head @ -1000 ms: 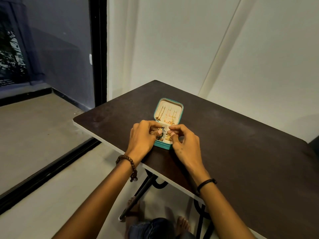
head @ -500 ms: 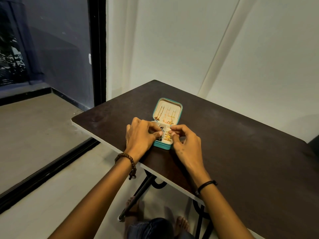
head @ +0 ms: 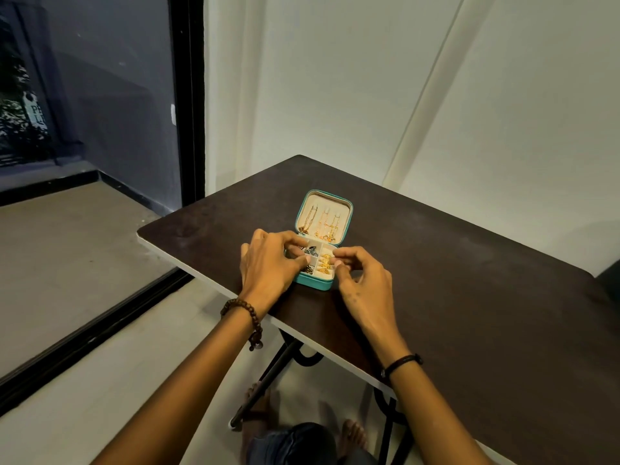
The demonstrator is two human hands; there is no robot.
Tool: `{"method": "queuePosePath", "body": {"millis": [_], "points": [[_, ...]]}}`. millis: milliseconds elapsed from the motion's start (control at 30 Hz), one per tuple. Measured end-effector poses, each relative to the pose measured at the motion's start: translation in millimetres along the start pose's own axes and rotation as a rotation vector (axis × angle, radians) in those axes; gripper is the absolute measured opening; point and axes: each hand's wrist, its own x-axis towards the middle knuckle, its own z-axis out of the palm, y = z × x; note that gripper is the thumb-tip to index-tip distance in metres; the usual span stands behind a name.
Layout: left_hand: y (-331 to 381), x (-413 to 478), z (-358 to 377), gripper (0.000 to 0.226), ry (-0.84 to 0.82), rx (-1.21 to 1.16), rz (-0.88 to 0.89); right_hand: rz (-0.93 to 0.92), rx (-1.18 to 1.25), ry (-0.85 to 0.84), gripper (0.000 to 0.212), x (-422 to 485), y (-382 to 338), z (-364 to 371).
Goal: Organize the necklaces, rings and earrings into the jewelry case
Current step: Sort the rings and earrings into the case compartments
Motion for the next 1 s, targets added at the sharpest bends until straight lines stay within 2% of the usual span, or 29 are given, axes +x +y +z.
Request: {"method": "queuePosePath", "body": {"millis": [167,400,500,600,700,900,1000], "points": [[-4,-2,4,0.025,0.049,-0.029,-0.009,-0.004,-0.024,0.003,0.015,-2,0,-2],[-7,-10,0,0.021,0.114,-0.109,-0.038,-0.137,-0.233,-0.128,0.020,1,-12,3],[-7,-12,-2,0.021,0.117,-0.125,-0.045,-0.081,-0.400,-0.219,0.025,11,-20,5],[-6,-13,-3,0.021,0.111,-0.137,-0.050,-0.042,-0.475,-0.284,0.020,20,-30,4],[-6,-13,-4,0.021,0.107,-0.145,-0.054,-0.098,-0.574,-0.335,0.017,27,-35,3],[-9,-16,-4,0.021,0.103,-0.167,-0.037,-0.331,-0.794,-0.439,0.020,38,-44,2],[-11,-15,-4,0.019,0.087,-0.193,-0.053,-0.310,-0.774,-0.426,0.019,40,-44,2]]}}
